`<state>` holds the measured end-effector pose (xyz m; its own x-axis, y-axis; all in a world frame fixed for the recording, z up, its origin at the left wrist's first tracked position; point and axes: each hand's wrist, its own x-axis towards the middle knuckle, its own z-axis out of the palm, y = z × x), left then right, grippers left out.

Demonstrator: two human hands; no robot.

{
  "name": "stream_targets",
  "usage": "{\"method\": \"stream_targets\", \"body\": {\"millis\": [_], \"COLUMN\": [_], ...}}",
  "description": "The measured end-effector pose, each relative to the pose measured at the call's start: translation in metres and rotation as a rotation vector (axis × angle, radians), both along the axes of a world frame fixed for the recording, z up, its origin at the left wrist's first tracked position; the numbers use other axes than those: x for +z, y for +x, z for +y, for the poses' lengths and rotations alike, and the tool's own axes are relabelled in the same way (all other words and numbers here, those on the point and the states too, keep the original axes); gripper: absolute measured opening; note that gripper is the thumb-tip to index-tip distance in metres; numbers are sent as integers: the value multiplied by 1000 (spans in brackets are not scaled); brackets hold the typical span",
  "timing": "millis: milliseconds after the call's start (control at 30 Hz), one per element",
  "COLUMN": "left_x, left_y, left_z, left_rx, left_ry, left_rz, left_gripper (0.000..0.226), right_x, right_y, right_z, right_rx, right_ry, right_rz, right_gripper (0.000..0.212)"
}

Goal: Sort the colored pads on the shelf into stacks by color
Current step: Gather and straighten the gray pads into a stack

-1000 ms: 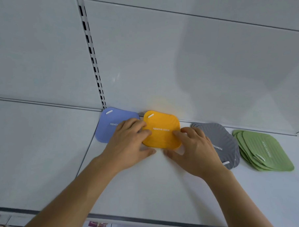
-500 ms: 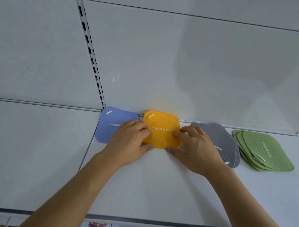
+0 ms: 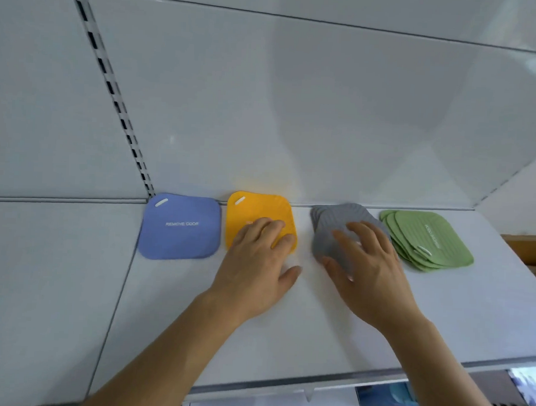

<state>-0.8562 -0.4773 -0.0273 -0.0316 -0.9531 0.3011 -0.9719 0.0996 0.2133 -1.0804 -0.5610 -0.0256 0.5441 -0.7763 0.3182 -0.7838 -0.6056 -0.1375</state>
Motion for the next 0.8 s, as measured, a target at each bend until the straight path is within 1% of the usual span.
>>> {"method": "stream_targets", "body": {"millis": [133,267,367,467,567,633,667,733,767,800], "left_x": [-7,-5,-6,-2,5,16,23,32,34,35], "left_y": [-15,-12,-18,-33,-66,-95,-110,-134,-144,-152], "left_z": [-1,-5,-9,-11,-7,-1,2,5,5,4], "left_rx": [32,59,111,214,290,311,317,311,319,352], "left_ry": [30,34,42,32,-102,-131,-86,-2,-5,-35], "left_rz": [-10,4,17,46,128,324,475,900,1103,1251], "left_gripper": [46,47,48,49,40,38,41,43,39,33], "right_x": [-7,-12,-11,-9,-1,9,14,21,21,19], "right_y": [-52,-67,-67,-67,-60,-53,-49,-42,-38,-34], "right_z": [8,-5,-18,-29,-32,-27,-22,-6,4,13], "right_rx": [-28,61,96,143,150,130,129,182,230,274], "right_ry": [35,14,-22,-52,-53,-61,-59,-19,19,65], "right_rz": [-13,-59,-116,-185,-308,-432,-496,-604,-637,-654], "right_gripper": [51,28,15,22,27,28,26,21,18,16]}}
